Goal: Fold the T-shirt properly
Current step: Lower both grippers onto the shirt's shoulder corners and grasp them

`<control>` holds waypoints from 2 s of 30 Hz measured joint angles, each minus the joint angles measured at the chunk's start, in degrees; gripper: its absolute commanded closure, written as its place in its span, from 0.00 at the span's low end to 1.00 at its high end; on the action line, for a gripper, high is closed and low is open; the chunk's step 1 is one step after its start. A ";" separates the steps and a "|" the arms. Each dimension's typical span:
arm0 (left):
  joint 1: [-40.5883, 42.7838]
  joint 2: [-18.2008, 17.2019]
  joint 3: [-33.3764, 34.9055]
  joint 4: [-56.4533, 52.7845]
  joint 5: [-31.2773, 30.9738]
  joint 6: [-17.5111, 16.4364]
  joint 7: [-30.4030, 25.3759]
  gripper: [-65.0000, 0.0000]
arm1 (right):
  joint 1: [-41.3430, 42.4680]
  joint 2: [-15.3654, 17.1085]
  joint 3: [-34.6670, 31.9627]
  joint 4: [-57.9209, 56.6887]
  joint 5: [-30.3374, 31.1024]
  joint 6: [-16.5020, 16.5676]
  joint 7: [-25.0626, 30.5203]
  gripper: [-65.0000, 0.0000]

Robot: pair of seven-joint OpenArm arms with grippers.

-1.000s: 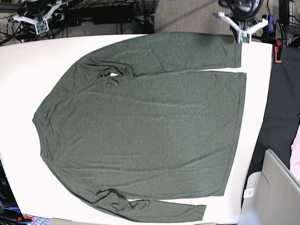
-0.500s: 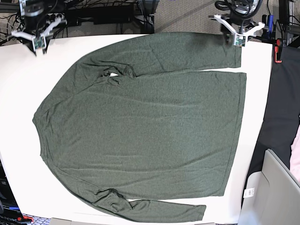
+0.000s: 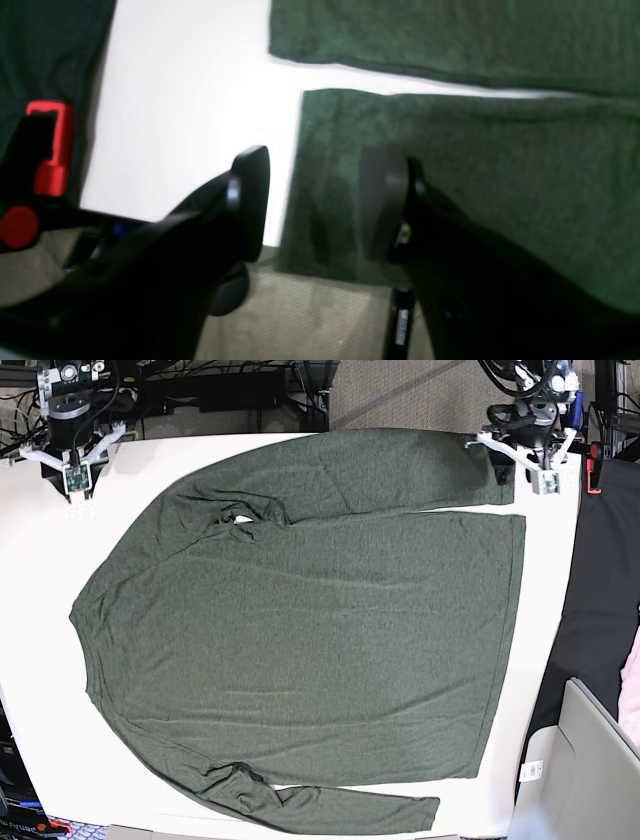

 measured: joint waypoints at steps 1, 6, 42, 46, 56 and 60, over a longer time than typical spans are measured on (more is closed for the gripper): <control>0.02 -0.02 -0.11 -0.22 0.07 0.11 -0.02 0.55 | 0.20 0.04 0.00 0.00 0.00 0.00 0.09 0.75; 0.02 0.02 -0.31 -2.95 -5.29 0.17 3.89 0.55 | 1.03 0.00 0.00 0.00 0.00 -0.04 -0.02 0.75; -0.46 -1.77 5.35 -3.96 -12.09 0.39 3.48 1.00 | 7.08 -3.80 0.52 -0.20 5.95 -0.35 -11.02 0.74; -0.44 -1.92 5.35 -3.85 -12.31 0.33 3.58 1.00 | 11.30 -4.33 0.68 -0.22 14.12 1.09 -20.17 0.62; -0.39 -1.81 5.35 -3.78 -12.31 0.31 3.63 1.00 | 16.35 -8.20 0.79 -0.35 24.09 1.95 -25.49 0.49; -0.42 -1.79 5.35 -3.78 -12.28 0.35 3.63 1.00 | 18.78 -9.90 0.81 -4.11 24.57 1.77 -25.49 0.49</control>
